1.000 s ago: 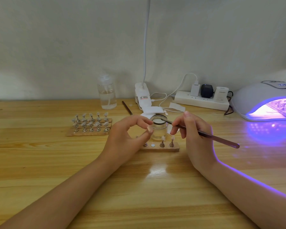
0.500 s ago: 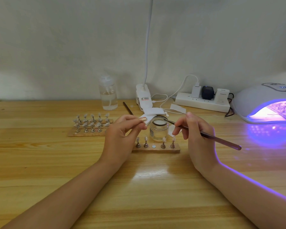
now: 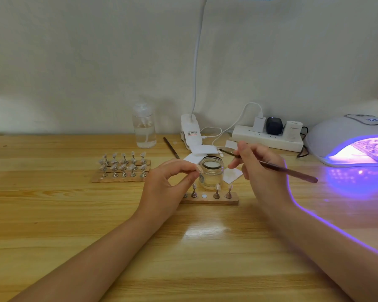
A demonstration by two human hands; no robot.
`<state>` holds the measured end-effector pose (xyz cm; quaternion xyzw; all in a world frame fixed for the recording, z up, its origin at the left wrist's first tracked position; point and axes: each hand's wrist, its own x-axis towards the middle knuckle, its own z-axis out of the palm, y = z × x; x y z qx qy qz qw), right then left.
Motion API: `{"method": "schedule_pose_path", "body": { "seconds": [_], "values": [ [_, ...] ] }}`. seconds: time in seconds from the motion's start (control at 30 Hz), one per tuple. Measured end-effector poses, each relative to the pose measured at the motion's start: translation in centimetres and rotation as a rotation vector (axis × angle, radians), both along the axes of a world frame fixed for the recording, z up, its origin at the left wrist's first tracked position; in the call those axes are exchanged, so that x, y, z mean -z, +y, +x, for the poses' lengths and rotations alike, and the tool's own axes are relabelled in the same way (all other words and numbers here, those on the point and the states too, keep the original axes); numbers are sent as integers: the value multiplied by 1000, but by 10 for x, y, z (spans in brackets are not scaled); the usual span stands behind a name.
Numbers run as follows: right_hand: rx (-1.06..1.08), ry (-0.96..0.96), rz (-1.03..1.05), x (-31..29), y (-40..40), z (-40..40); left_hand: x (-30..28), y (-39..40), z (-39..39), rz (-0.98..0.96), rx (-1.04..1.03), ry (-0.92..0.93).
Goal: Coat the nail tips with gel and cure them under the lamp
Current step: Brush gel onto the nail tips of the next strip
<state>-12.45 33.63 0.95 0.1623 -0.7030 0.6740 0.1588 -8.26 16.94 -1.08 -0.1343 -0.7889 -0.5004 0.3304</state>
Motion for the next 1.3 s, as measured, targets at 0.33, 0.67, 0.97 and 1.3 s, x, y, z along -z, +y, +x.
{"method": "schedule_pose_path", "body": {
  "seconds": [0.33, 0.67, 0.97, 1.3],
  "values": [
    [-79, -47, 336, -35, 3, -30, -1, 2, 0, 16, -14, -21],
    [-26, 45, 712, -36, -18, -52, -1, 1, 1, -10, -13, -11],
    [18, 66, 847, -33, -24, -53, -1, 1, 1, -6, -4, -8],
    [66, -109, 454, -40, -1, -58, -2, 1, 2, -16, -8, -25]
  ]
}}
